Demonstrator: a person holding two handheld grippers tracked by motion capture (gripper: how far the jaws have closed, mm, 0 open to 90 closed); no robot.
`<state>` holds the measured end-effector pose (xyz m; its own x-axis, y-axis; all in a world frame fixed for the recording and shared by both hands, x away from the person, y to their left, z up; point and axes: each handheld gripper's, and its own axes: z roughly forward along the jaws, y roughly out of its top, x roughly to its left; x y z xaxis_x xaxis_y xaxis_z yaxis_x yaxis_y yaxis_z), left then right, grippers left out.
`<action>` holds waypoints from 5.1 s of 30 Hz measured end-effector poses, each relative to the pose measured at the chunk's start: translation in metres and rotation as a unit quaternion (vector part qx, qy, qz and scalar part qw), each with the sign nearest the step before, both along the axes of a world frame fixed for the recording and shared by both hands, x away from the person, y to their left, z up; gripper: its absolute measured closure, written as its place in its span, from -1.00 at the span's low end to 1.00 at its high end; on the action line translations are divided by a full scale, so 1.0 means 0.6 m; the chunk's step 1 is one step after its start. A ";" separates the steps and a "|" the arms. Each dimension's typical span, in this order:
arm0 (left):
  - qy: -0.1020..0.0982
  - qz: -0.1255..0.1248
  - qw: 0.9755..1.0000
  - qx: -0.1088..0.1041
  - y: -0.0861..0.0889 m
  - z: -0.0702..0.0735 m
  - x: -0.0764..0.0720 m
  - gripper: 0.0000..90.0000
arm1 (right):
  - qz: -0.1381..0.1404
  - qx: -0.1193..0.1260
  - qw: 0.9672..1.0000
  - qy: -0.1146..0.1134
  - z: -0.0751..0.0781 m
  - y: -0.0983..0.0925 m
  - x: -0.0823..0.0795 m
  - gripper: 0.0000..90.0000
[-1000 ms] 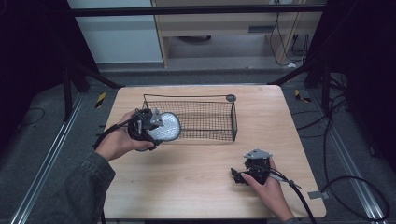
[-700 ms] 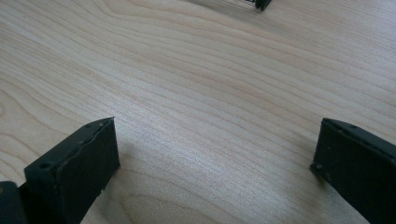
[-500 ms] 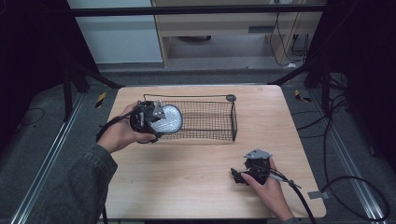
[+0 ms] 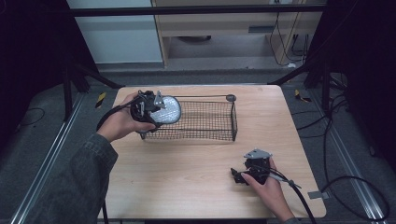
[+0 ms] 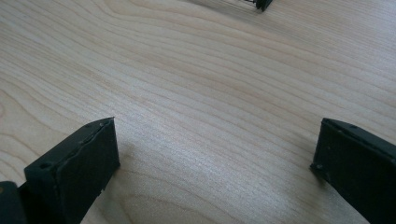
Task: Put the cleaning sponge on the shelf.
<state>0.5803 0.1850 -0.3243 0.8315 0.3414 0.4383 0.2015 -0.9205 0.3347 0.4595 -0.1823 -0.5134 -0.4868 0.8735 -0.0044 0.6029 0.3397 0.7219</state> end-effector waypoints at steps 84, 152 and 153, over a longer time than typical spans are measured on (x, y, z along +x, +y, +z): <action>0.015 -0.025 1.000 0.002 -0.032 -0.095 0.116 -0.66 | -0.004 0.000 1.000 -0.002 0.000 0.002 0.000 -0.99; 0.012 0.072 0.982 -0.177 -0.041 -0.050 0.009 -0.90 | -0.005 0.000 1.000 0.000 0.000 0.002 0.000 -0.99; 0.011 0.073 0.981 -0.181 -0.040 -0.048 0.004 -0.90 | -0.005 0.000 1.000 0.000 0.000 0.002 0.000 -0.99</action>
